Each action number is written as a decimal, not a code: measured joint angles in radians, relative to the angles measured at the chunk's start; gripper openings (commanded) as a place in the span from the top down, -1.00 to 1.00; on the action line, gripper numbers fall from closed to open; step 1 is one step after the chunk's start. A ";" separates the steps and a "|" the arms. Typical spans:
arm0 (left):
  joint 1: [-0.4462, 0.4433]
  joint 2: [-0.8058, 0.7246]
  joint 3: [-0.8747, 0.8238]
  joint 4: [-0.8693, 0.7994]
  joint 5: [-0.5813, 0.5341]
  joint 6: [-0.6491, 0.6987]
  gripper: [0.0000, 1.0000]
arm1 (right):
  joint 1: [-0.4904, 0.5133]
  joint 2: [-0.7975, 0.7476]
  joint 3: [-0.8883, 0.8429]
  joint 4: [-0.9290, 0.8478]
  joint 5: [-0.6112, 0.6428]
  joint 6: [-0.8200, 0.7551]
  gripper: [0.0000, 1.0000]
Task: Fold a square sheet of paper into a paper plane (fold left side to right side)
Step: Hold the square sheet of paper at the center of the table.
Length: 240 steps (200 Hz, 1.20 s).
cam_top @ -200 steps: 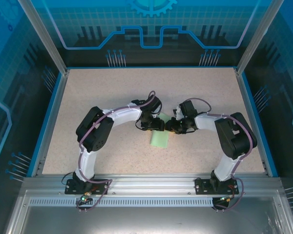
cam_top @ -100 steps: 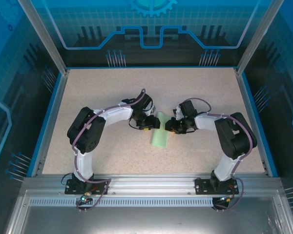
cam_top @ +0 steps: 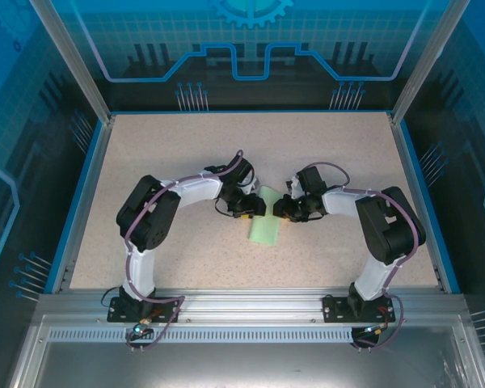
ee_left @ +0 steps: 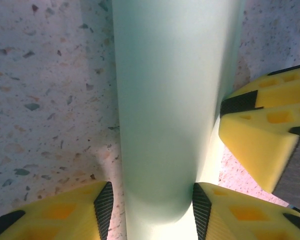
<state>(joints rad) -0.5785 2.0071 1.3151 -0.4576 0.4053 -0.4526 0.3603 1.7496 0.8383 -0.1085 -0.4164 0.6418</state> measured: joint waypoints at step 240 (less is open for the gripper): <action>0.001 0.044 0.053 -0.056 0.005 -0.017 0.00 | -0.061 -0.310 -0.056 -0.188 0.183 -0.075 0.05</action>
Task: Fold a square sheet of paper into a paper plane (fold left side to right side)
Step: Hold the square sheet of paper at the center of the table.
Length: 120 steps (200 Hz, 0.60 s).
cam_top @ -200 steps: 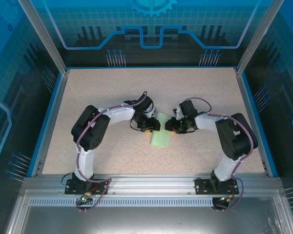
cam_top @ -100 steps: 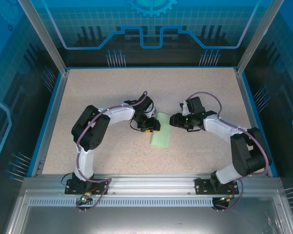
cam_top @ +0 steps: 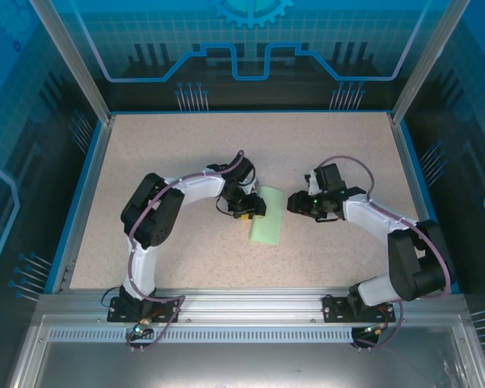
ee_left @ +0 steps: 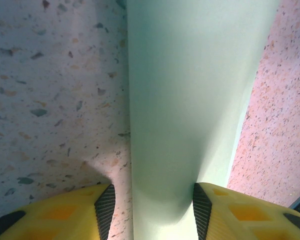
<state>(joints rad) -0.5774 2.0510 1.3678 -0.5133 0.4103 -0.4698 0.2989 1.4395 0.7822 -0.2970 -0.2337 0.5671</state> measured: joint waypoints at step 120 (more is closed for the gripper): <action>-0.016 0.051 0.097 -0.115 -0.030 0.008 -0.04 | -0.006 -0.008 -0.011 -0.001 0.001 -0.003 0.05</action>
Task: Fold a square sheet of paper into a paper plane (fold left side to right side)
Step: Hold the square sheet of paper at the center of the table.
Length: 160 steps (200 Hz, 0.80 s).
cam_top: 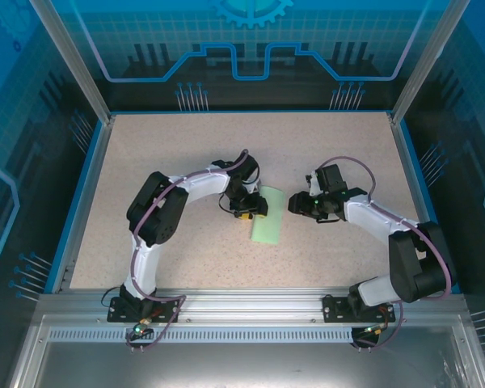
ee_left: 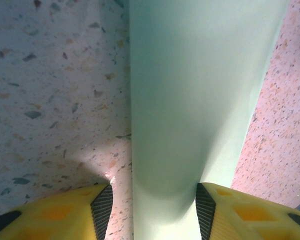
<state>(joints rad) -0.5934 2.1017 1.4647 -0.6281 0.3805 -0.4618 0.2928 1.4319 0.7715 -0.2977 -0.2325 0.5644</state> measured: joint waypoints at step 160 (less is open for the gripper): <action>-0.013 0.018 0.039 -0.049 -0.036 0.027 -0.03 | 0.001 0.009 -0.007 0.020 -0.032 0.004 0.36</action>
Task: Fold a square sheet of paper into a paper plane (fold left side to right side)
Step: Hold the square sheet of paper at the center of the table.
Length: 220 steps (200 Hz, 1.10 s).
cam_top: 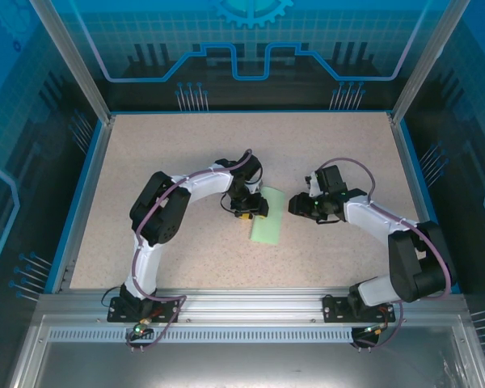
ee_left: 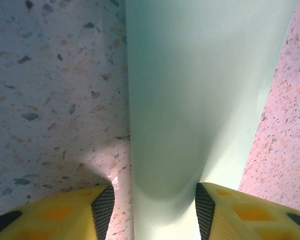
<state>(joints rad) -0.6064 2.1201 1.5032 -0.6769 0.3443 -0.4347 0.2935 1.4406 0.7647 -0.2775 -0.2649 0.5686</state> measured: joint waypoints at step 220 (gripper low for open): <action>-0.003 0.002 0.006 -0.008 -0.011 0.000 -0.03 | 0.110 0.296 0.103 0.056 -0.050 0.043 0.93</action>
<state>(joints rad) -0.6098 2.1223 1.5097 -0.6846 0.3332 -0.4347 0.4034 1.7370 0.8680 -0.2214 -0.3145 0.6121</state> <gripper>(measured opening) 0.515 0.046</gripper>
